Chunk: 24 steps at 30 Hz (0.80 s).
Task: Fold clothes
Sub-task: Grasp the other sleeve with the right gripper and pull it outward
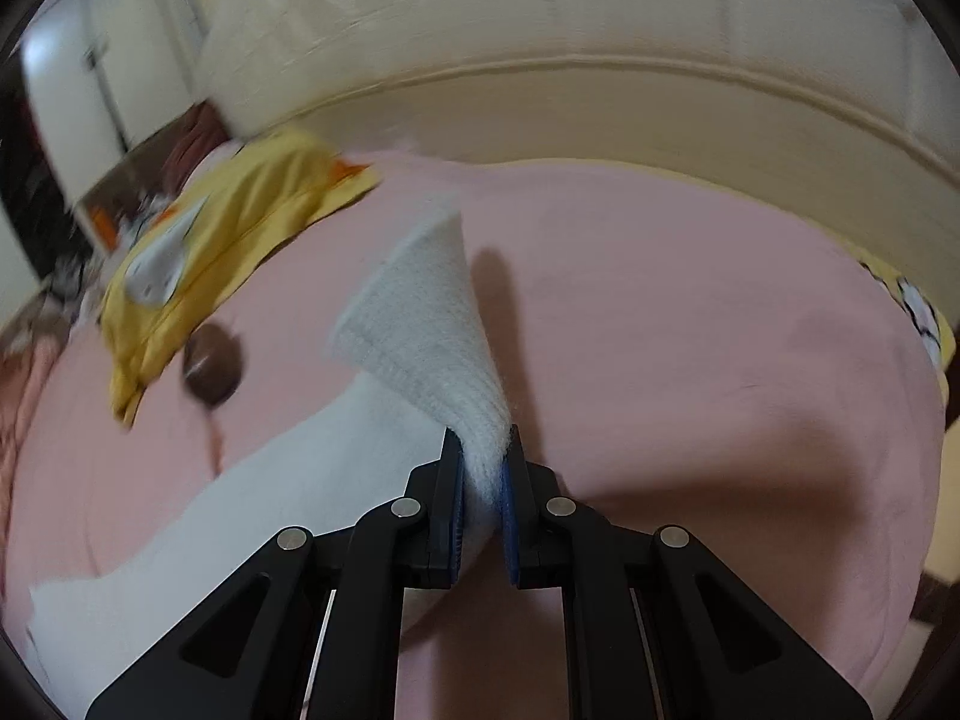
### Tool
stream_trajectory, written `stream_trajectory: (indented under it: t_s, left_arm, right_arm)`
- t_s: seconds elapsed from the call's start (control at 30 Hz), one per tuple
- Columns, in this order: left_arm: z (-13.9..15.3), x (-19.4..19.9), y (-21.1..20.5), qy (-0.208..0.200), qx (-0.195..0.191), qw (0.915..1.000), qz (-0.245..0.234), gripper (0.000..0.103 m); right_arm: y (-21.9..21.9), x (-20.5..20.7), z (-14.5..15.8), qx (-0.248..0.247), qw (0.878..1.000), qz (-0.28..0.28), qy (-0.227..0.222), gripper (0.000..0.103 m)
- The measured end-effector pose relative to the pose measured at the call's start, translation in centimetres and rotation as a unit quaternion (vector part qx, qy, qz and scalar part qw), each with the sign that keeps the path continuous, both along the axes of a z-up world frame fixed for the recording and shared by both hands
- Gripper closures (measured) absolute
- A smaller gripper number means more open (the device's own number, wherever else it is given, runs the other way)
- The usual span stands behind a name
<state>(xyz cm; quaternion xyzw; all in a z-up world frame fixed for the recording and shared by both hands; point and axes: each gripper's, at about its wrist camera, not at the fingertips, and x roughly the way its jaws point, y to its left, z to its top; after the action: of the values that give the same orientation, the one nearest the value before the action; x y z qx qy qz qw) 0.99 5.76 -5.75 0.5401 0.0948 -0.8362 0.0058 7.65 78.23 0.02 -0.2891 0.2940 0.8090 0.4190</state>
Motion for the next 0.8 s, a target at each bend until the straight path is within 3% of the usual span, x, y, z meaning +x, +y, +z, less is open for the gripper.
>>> stream_trajectory:
  t_s: [0.13,0.23,0.3,0.37,0.4,0.47,0.53,0.6,0.67,0.7,0.8]
  left_arm:
    - [0.0,-0.2,0.2,-0.001,-0.001,1.0000,0.001,0.000]
    - [0.1,-0.4,0.4,-0.001,-0.001,1.0000,0.002,0.000]
    - [0.0,-0.8,0.8,0.000,-0.002,1.0000,0.003,0.000]
    - [0.0,-0.7,0.8,0.000,-0.003,1.0000,0.003,0.000]
    - [0.0,-0.7,0.9,0.001,-0.003,1.0000,0.004,0.000]
    - [-0.3,-1.4,0.8,0.001,-0.004,1.0000,0.002,0.000]
    - [-0.3,-1.5,0.9,0.001,-0.005,1.0000,0.003,0.000]
    - [-0.3,-1.4,0.8,0.001,-0.005,1.0000,0.003,0.000]
    - [-0.3,-1.4,0.7,0.001,-0.003,1.0000,0.003,0.000]
    - [-0.3,-1.4,0.7,0.001,-0.003,1.0000,0.002,0.000]
    - [-0.3,-1.4,0.7,0.001,-0.004,1.0000,0.000,0.000]
  right_arm:
    - [0.9,-0.1,-0.7,-0.030,0.999,0.006,0.010,0.091]
    - [2.4,1.6,-0.5,-0.067,0.996,-0.008,0.054,0.090]
    - [2.5,3.1,1.3,-0.005,0.997,-0.070,0.016,0.079]
    - [2.5,4.5,3.4,0.061,0.991,-0.119,-0.015,0.076]
    - [2.6,5.1,4.1,0.068,0.990,-0.120,-0.008,0.076]
    - [2.5,4.8,5.0,0.050,0.997,-0.058,0.031,0.074]
    - [1.8,2.6,4.4,0.018,0.998,0.038,0.037,0.065]
    - [1.0,-0.1,2.4,-0.023,0.993,0.119,0.013,0.039]
    - [0.7,-1.2,0.7,-0.028,0.991,0.124,-0.032,0.039]
    - [0.7,-0.8,0.7,-0.014,0.993,0.115,-0.031,0.040]
    - [1.8,1.2,1.8,0.038,0.998,0.017,-0.048,0.039]
